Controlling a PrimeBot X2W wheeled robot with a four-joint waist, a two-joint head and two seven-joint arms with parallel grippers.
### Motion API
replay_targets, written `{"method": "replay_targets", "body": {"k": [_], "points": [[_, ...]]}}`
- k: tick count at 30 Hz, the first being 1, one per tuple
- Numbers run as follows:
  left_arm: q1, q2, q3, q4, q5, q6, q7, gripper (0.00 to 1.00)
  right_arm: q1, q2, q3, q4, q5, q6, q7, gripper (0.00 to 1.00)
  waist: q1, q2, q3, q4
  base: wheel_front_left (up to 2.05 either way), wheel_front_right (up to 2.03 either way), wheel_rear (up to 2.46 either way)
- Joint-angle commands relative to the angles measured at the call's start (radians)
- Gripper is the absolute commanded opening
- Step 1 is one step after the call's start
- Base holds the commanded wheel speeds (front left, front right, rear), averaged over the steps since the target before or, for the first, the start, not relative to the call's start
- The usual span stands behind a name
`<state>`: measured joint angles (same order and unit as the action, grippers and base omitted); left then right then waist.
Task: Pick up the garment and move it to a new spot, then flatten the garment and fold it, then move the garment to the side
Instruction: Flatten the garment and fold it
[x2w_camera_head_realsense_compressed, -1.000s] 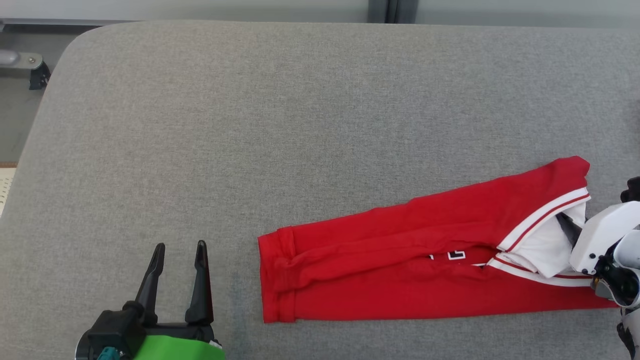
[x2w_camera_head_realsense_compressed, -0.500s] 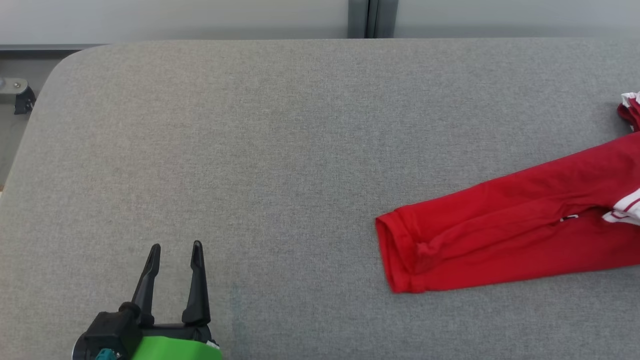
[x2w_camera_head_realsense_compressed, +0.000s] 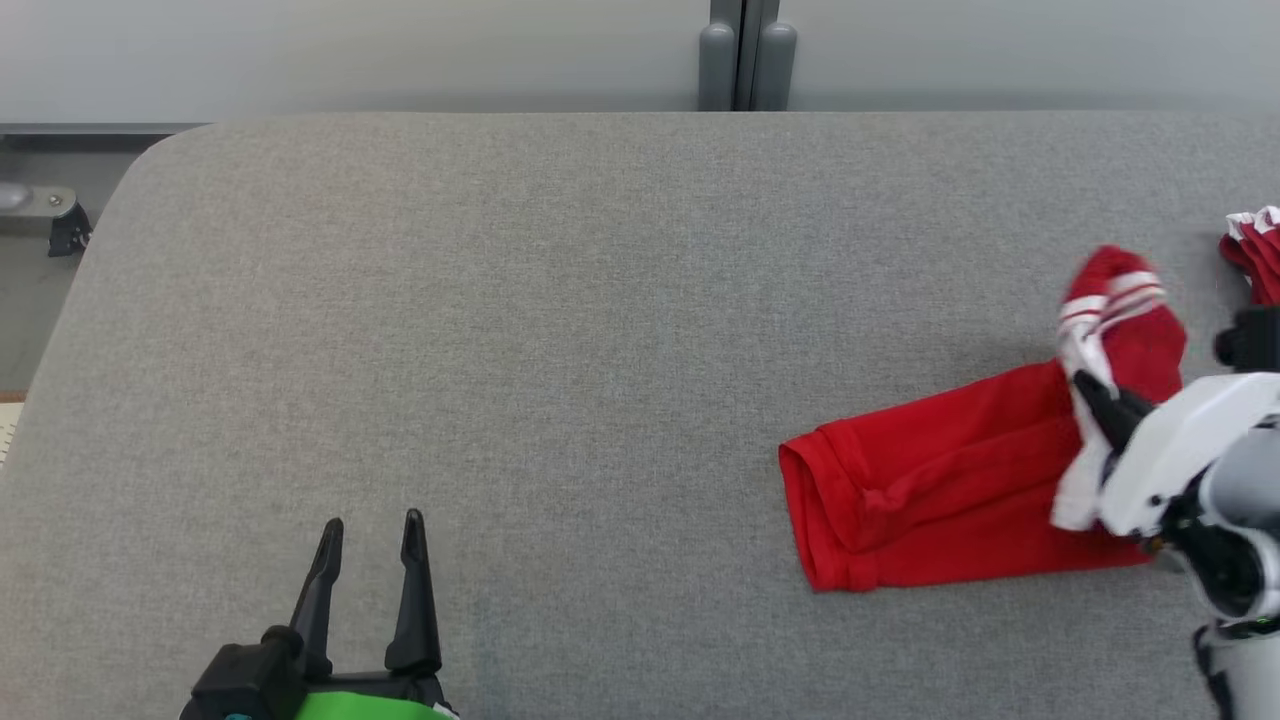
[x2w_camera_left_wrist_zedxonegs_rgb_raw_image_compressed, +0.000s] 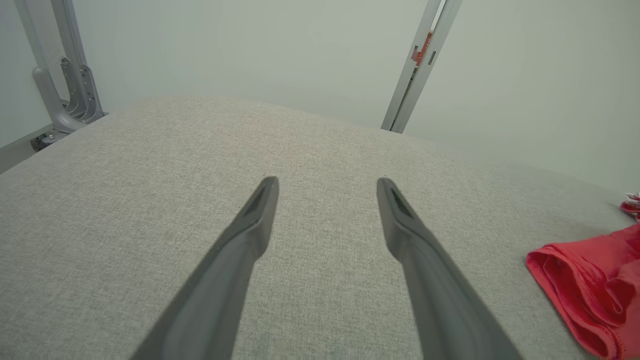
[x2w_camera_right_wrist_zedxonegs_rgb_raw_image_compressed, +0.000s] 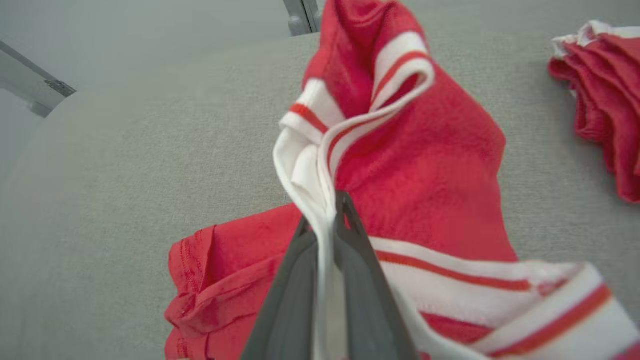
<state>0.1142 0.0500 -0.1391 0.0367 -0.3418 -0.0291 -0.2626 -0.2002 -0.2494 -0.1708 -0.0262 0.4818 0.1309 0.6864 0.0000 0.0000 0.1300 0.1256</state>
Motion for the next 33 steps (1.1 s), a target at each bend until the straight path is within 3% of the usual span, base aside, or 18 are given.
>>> {"method": "replay_targets", "body": {"k": [1,5,8,23,24,25,33], "points": [[0.000,0.002,-0.006,0.011,0.003,0.000,-0.003,1.00,0.015,0.041,0.036,0.004,-0.020,0.000,-0.019,0.00,0.0000,0.0000,-0.002,0.004,0.00,0.00,0.00],[-0.009,0.002,-0.018,0.027,0.000,0.002,-0.003,1.00,0.035,0.144,0.124,0.059,-0.052,0.000,-0.075,0.00,0.0000,0.0000,-0.014,0.019,0.00,0.00,0.00],[-0.006,0.002,-0.024,0.031,0.001,0.005,-0.003,1.00,0.050,0.173,0.169,0.105,-0.065,0.000,-0.116,0.00,0.0000,0.0000,-0.021,0.034,0.00,0.00,0.00],[0.029,0.002,-0.024,0.044,0.017,0.013,-0.003,1.00,0.030,0.199,0.294,0.242,0.027,0.000,-0.281,0.00,0.0000,0.0000,-0.052,0.043,0.00,0.00,0.00],[0.034,0.002,-0.023,0.045,0.017,0.013,-0.003,1.00,0.030,0.199,0.309,0.242,0.043,0.000,-0.289,0.45,0.0000,0.0000,-0.057,0.040,0.00,0.00,0.00],[0.039,0.002,-0.022,0.045,0.019,0.014,-0.003,1.00,0.032,0.199,0.328,0.236,0.062,0.000,-0.303,1.00,0.0000,0.0000,-0.061,0.037,0.00,0.00,0.00],[0.067,0.002,-0.004,0.048,0.033,0.013,-0.003,1.00,0.085,0.198,0.340,0.129,0.159,0.000,-0.456,1.00,0.0000,0.0000,-0.098,0.014,0.00,0.00,0.00]]}}
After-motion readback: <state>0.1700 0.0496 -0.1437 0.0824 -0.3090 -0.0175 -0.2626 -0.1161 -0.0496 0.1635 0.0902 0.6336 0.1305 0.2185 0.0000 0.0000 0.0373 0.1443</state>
